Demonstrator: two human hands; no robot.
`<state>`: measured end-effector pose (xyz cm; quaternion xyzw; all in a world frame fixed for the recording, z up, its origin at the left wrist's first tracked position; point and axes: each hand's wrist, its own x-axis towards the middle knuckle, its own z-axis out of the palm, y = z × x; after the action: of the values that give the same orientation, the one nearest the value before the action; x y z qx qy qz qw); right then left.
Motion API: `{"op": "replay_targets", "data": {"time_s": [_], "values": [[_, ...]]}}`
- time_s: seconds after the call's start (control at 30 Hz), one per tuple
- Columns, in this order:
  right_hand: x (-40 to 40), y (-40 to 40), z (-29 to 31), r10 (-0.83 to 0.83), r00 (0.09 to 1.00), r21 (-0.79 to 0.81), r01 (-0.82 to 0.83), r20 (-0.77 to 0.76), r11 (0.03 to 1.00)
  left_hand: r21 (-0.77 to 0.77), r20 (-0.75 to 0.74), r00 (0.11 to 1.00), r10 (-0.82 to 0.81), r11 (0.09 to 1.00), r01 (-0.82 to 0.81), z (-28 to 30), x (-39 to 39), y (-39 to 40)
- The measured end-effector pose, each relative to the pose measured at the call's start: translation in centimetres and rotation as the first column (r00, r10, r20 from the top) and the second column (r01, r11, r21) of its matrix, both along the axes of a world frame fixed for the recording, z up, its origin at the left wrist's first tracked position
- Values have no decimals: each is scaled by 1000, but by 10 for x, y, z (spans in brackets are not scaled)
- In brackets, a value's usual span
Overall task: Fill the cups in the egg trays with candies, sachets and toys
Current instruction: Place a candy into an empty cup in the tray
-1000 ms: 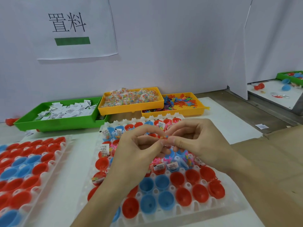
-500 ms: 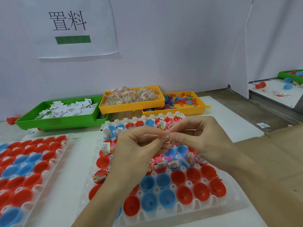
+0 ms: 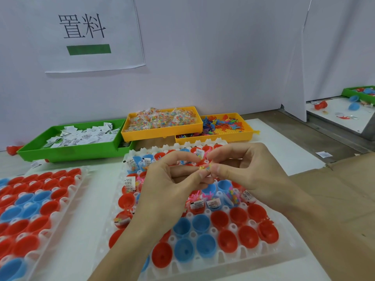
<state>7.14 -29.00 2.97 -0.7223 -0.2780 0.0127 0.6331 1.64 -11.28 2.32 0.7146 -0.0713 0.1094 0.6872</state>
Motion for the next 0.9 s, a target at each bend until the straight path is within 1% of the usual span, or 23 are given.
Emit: {"op": "replay_targets", "data": {"time_s": [0.1, 0.2, 0.27, 0.37, 0.43, 0.5, 0.6, 0.7, 0.77, 0.83, 0.9], "values": [[1, -3, 0, 39, 999, -65, -40, -5, 997, 29, 41, 999, 6, 1000, -7, -1, 0, -1], [3, -7, 2, 44, 999, -117, -42, 20, 992, 68, 62, 998, -2, 998, -2, -2, -1, -2], [4, -10, 4, 55, 997, -148, -48, 45, 988, 116, 64, 998, -15, 993, 8, -2, -1, -3], [4, -21, 10, 85, 996, -193, -77, 31, 978, 198, 46, 998, -36, 980, 26, -4, -1, -2], [4, -34, 18, 103, 995, -225, -101, -3, 969, 200, 52, 998, -33, 980, 22, -3, 0, 2], [2, -50, 29, 128, 991, -272, -134, -41, 953, 152, 67, 998, -12, 988, 2, -2, 1, 7], [-7, -73, 42, 140, 988, -458, -155, -66, 875, 103, 95, 995, 15, 994, -25, 0, 2, 11], [-24, -84, 41, 44, 995, -630, -90, -88, 772, 111, 112, 994, 16, 993, -28, 1, 1, 10], [-35, -86, 35, -14, 996, -679, -49, -86, 732, 123, 123, 992, 24, 992, -39, 1, 1, 9], [-42, -86, 28, -67, 994, -692, -11, -86, 722, 134, 130, 991, 37, 989, -54, 1, 1, 10], [-46, -84, 23, -107, 992, -725, 32, -58, 688, 139, 136, 989, 48, 988, -67, 0, 2, 11]]}}
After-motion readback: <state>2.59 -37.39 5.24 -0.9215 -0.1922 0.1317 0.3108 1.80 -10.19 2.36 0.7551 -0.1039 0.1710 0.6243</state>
